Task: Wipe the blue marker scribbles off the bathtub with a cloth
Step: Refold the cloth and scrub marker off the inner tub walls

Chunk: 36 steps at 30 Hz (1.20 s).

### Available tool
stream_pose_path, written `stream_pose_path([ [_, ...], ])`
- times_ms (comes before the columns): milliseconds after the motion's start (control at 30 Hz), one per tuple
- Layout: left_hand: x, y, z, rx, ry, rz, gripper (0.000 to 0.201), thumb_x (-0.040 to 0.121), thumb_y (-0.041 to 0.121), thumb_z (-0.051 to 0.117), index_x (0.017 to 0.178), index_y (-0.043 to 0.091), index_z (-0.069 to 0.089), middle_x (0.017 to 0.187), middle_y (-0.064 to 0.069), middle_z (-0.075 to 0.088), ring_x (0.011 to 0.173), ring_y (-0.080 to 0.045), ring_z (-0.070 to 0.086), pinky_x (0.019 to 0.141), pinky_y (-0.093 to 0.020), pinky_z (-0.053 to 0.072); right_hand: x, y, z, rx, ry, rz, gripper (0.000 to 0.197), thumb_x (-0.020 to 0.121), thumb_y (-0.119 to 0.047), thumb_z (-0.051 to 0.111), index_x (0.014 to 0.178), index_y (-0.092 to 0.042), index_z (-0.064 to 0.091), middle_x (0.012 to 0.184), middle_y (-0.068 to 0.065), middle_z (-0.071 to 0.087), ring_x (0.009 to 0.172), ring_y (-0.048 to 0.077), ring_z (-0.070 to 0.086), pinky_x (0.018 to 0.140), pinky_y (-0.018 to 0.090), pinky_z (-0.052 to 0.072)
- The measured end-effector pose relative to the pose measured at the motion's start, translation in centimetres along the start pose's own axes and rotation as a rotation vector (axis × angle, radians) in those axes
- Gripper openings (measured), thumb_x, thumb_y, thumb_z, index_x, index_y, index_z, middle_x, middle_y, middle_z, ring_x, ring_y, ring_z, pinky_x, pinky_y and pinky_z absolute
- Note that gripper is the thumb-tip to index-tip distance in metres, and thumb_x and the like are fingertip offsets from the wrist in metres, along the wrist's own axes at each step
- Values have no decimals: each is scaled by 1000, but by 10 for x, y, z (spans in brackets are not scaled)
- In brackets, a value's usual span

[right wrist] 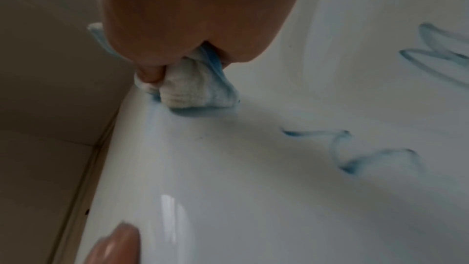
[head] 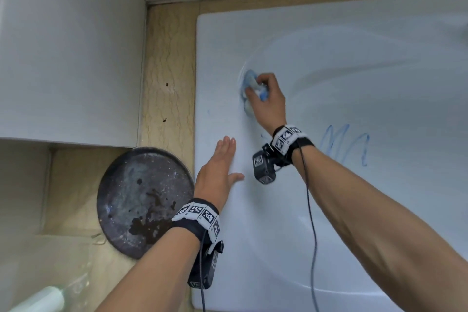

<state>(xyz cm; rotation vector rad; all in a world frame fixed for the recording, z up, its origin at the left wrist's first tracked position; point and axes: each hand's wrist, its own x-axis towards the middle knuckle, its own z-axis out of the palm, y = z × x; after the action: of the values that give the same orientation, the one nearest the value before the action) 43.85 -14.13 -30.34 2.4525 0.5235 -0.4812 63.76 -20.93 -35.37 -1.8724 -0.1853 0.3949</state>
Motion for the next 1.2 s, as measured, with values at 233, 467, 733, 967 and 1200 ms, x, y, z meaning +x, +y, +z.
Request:
stream_pose_path([
  [233, -1, -3, 3, 53, 8, -6, 87, 93, 30, 67, 159, 25, 11, 165, 10, 3, 151, -3, 0, 114, -25, 29, -35, 7, -45, 434, -330, 239, 41, 87, -23, 77, 123, -22, 58, 118, 11, 68, 101, 22, 67, 88, 40, 57],
  [467, -1, 0, 3, 76, 9, -5, 88, 93, 30, 68, 159, 23, 11, 166, 7, 3, 151, -5, 1, 116, -25, 25, -39, 12, -25, 442, -155, 396, 26, 99, -30, 63, 111, -9, 71, 101, 7, 72, 87, 15, 66, 82, 35, 55],
  [733, -2, -5, 6, 81, 25, 15, 88, 93, 32, 67, 159, 25, 10, 165, 9, 3, 151, -5, 2, 114, -25, 27, -40, 24, -33, 213, 140, 309, 25, 98, -38, 52, 119, -33, 65, 110, 2, 70, 101, 11, 68, 94, 41, 57],
  [967, -2, -5, 6, 62, 29, 23, 88, 92, 31, 68, 159, 24, 11, 166, 8, 4, 151, -5, 2, 115, -26, 28, -46, 13, -17, 9, -39, 231, 49, 72, -29, 81, 117, -29, 64, 108, -6, 68, 97, 17, 68, 88, 42, 59],
  [1200, -3, -4, 6, 132, 5, 39, 87, 97, 34, 60, 160, 22, 2, 166, 8, -5, 151, -4, -6, 111, -23, 33, 58, -30, -39, 163, 317, 87, 46, 77, -26, 82, 120, -17, 66, 104, -6, 71, 87, 6, 69, 82, 31, 60],
])
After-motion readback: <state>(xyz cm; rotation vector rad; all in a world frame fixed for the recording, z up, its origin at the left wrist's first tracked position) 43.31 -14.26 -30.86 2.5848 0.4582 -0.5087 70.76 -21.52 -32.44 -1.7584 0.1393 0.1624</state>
